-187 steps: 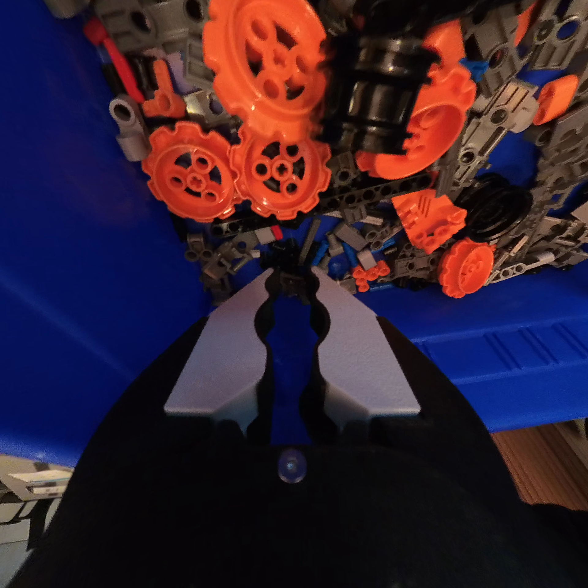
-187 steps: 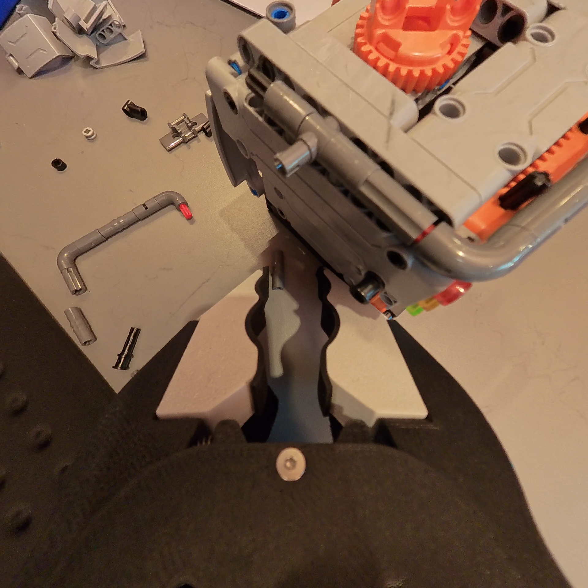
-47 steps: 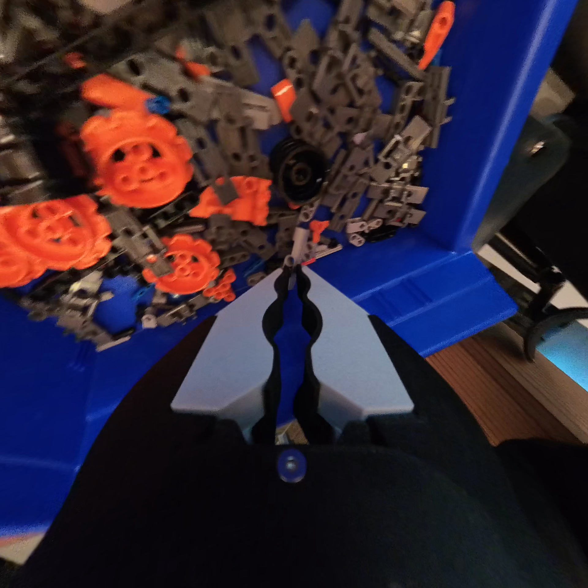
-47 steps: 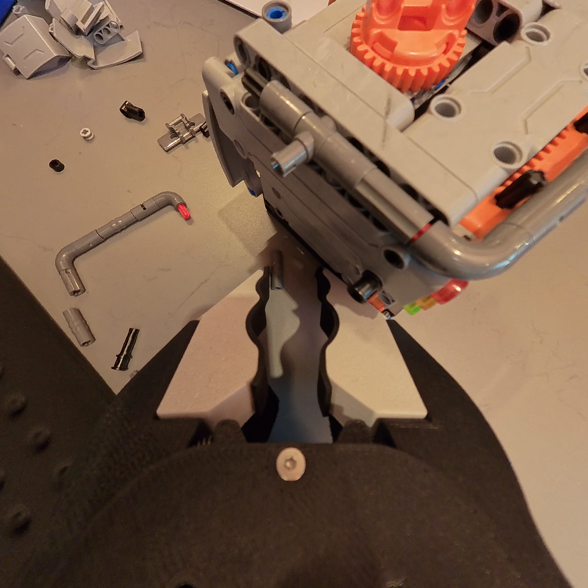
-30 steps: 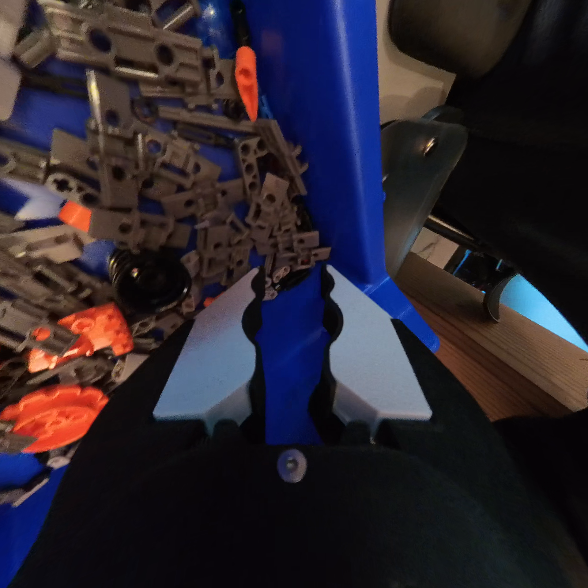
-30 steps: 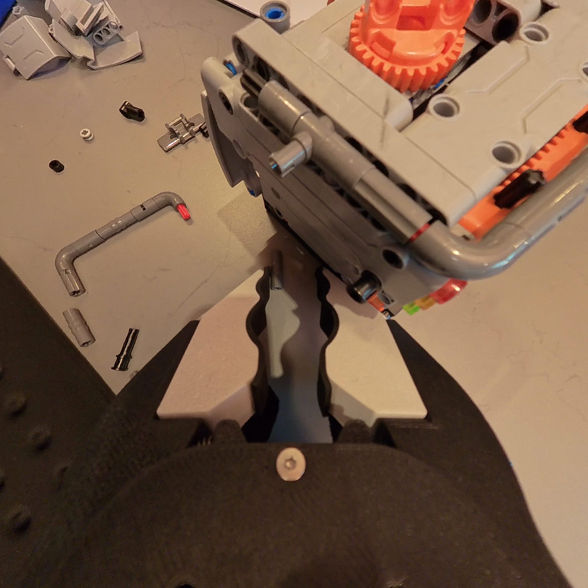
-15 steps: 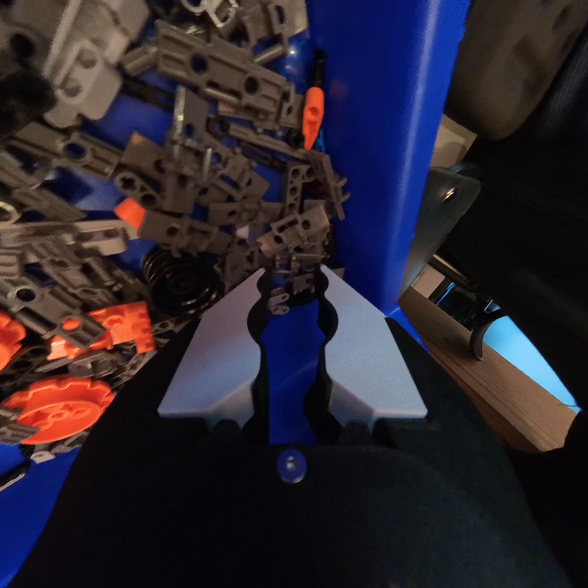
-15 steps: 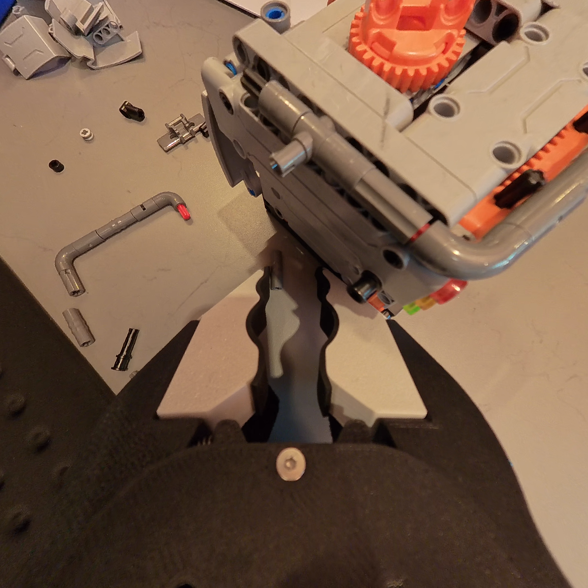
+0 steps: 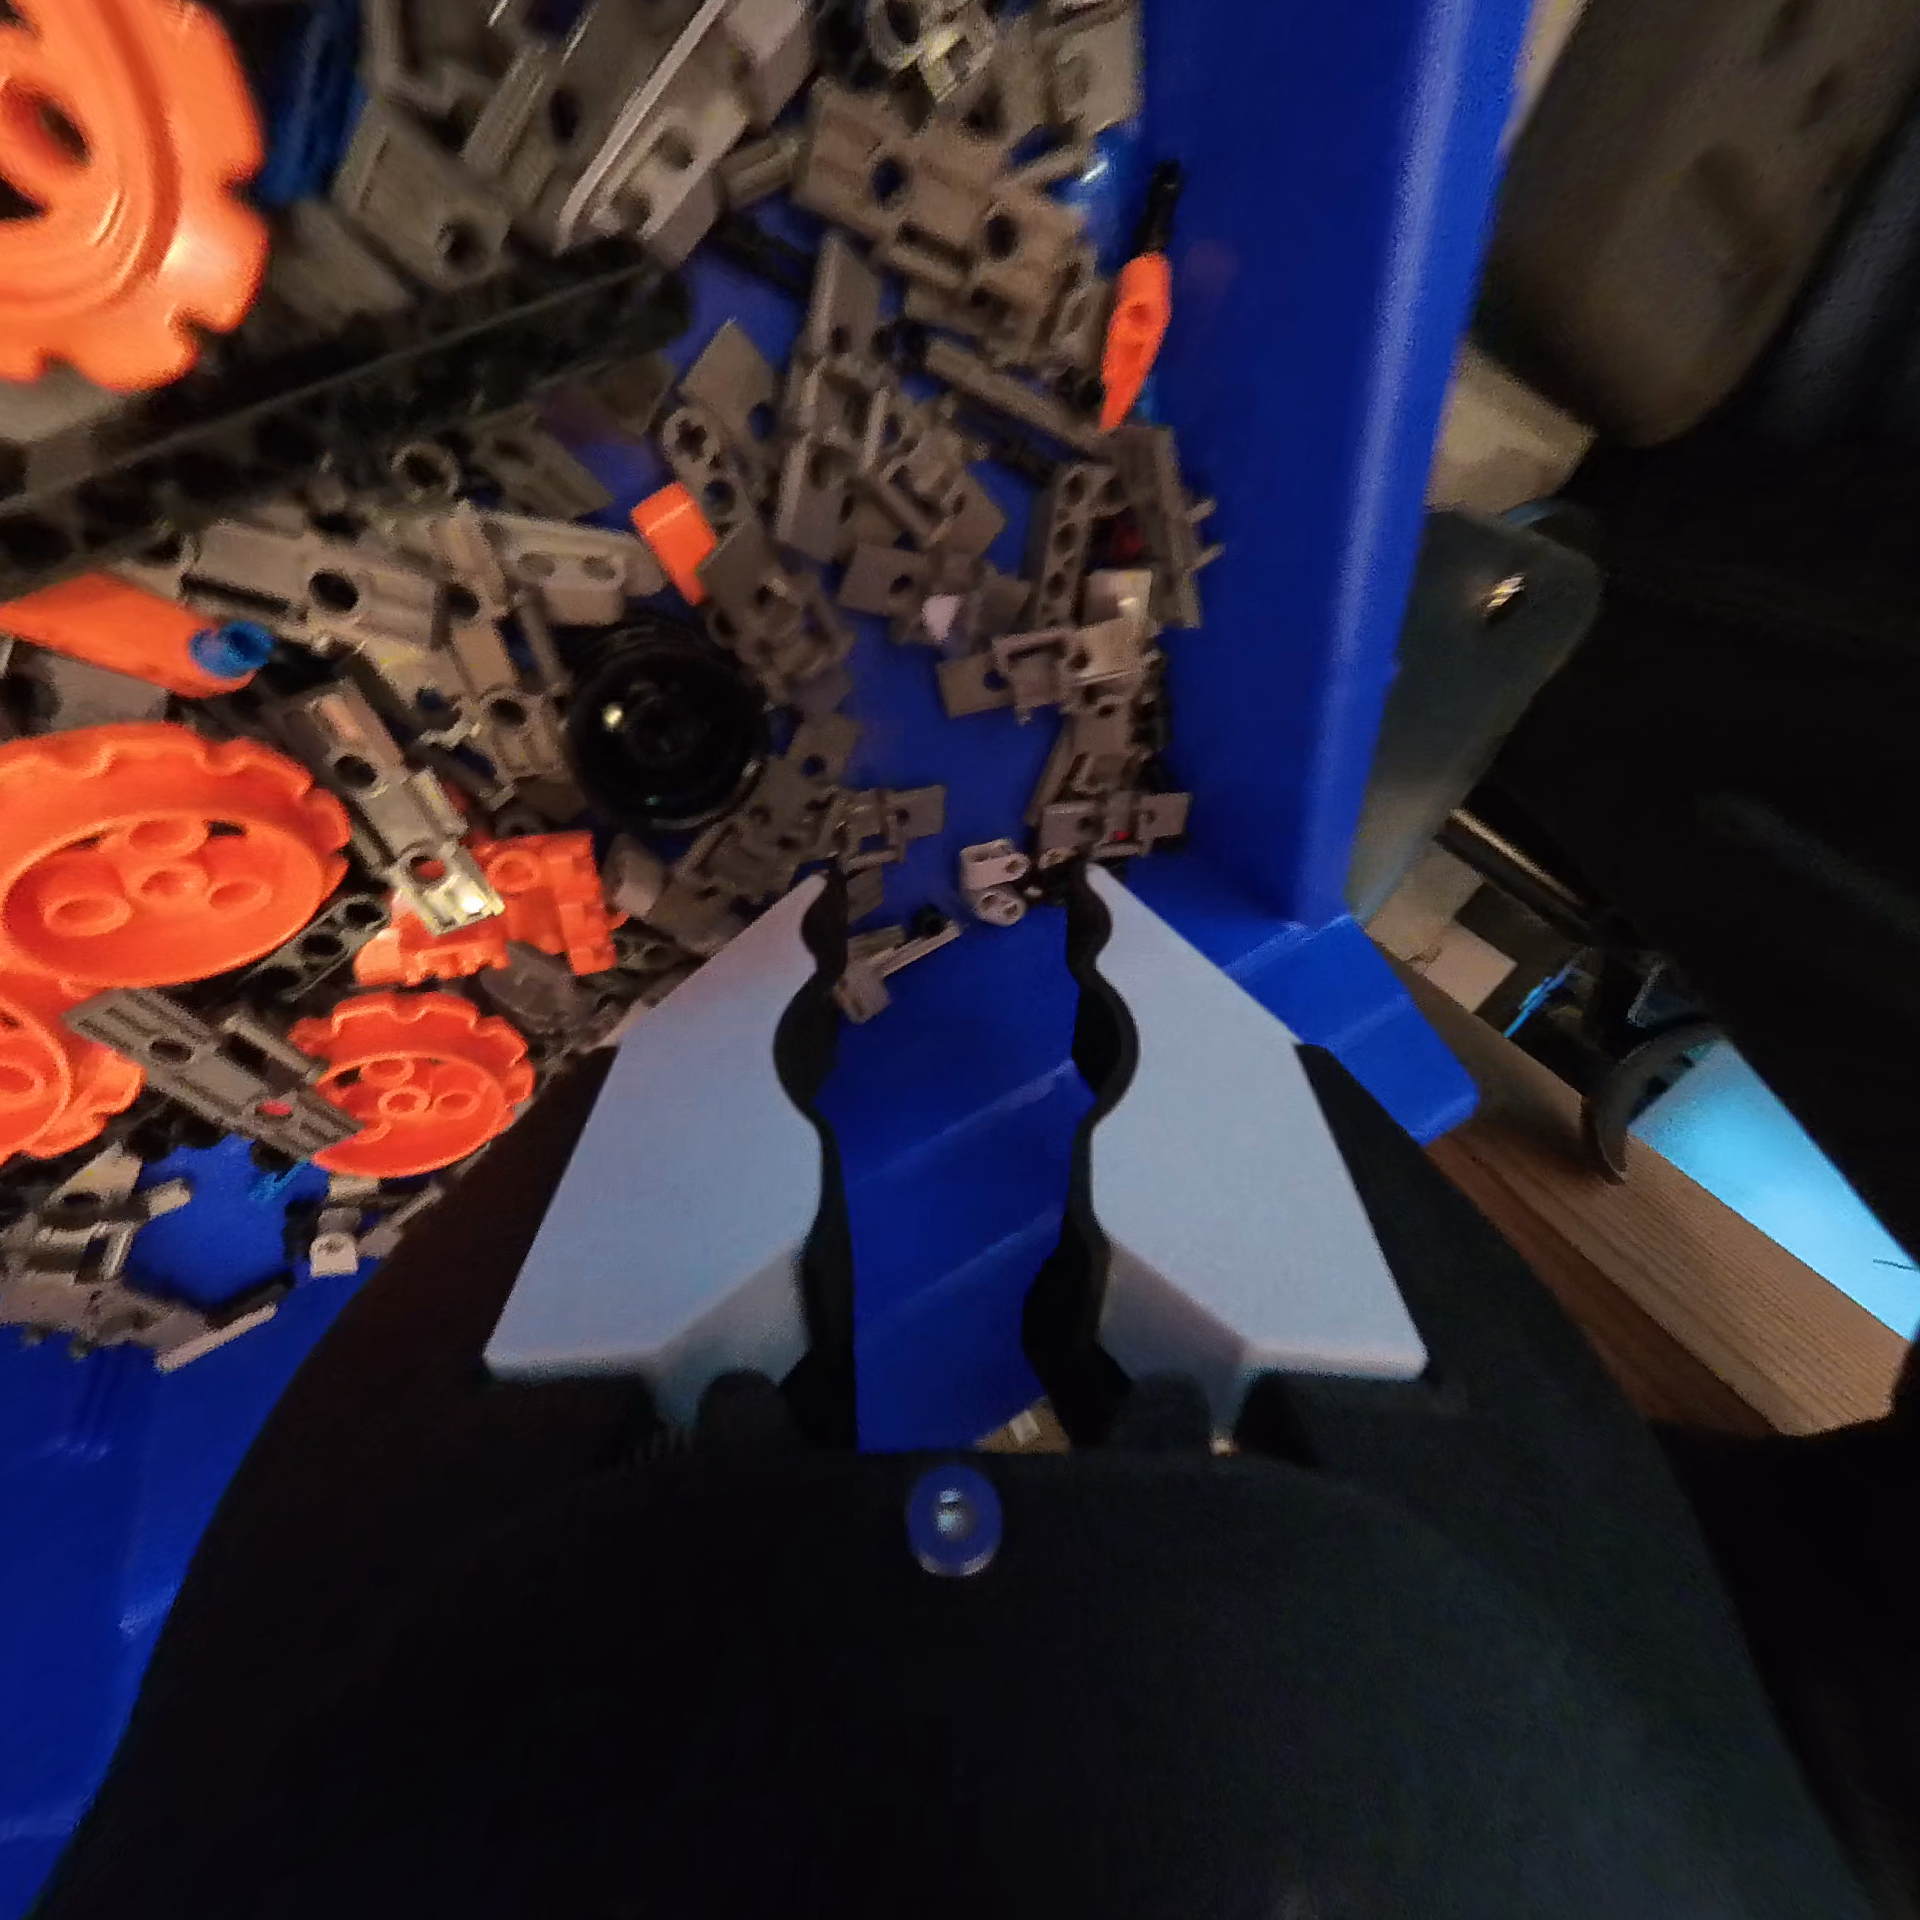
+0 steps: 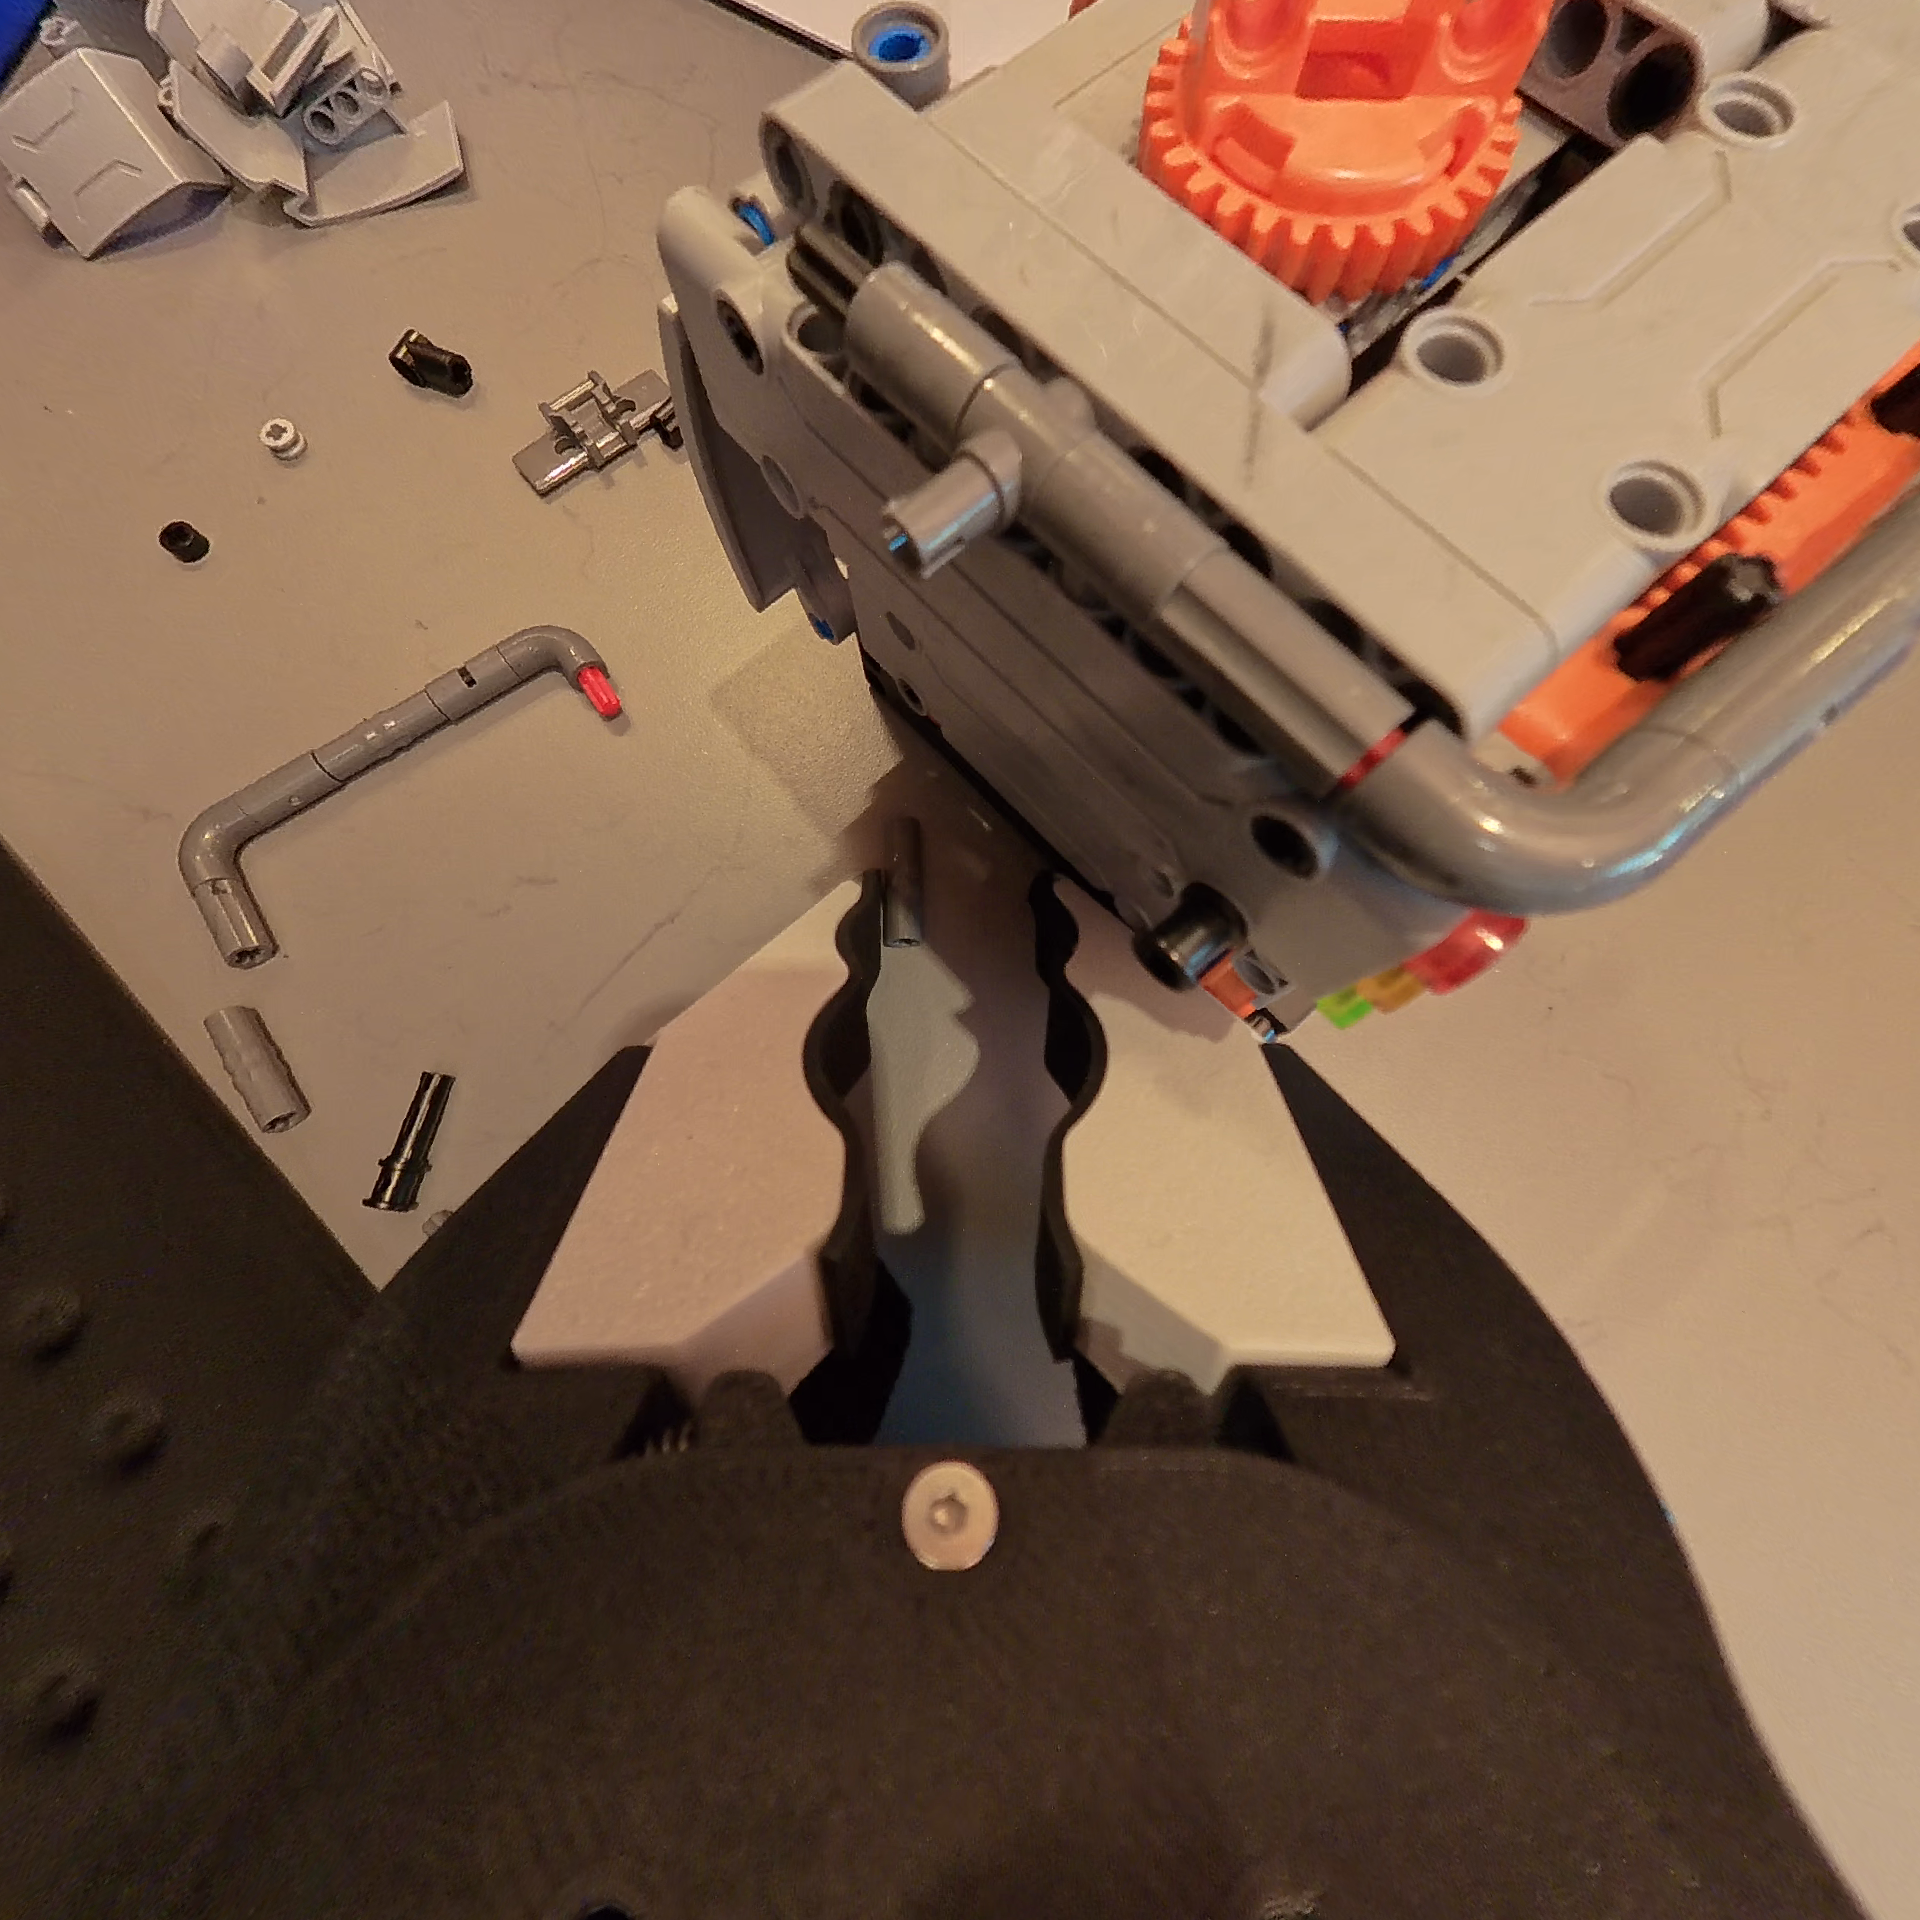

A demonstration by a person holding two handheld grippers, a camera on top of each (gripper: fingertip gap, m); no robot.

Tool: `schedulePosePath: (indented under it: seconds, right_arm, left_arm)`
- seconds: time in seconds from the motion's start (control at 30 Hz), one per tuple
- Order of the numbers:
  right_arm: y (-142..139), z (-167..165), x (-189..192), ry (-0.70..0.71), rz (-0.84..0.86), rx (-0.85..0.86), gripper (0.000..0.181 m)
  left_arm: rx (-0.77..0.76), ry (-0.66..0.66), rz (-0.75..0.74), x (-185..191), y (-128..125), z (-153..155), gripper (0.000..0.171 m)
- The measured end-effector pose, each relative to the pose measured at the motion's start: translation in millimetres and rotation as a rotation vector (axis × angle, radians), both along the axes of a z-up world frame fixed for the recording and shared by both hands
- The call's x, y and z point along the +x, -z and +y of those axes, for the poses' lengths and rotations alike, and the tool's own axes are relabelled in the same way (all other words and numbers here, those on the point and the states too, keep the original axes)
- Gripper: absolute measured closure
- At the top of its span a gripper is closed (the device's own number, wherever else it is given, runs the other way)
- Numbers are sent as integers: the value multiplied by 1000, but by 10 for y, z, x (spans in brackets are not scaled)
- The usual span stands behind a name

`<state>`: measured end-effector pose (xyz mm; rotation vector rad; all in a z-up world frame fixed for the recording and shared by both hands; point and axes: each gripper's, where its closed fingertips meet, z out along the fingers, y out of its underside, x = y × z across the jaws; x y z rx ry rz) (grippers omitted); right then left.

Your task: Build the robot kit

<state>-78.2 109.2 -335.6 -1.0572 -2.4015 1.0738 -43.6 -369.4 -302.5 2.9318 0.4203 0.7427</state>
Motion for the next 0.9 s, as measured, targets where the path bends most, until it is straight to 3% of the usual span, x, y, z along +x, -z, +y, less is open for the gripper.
schedulePosePath:
  seconds: [0.27,0.5,0.73,0.9]
  right_arm:
    - [0,0,0,0,2,2,154]
    - [-1,-1,2,0,2,2,154]
    - [-1,0,2,0,1,1,154]
    - [-2,0,1,0,1,1,154]
  left_arm:
    - [135,16,-30,268,124,423,134]
    - [62,25,-18,293,256,327,155]
    - [-10,12,11,128,225,102,156]
    - [-36,3,-7,99,185,-16,146]
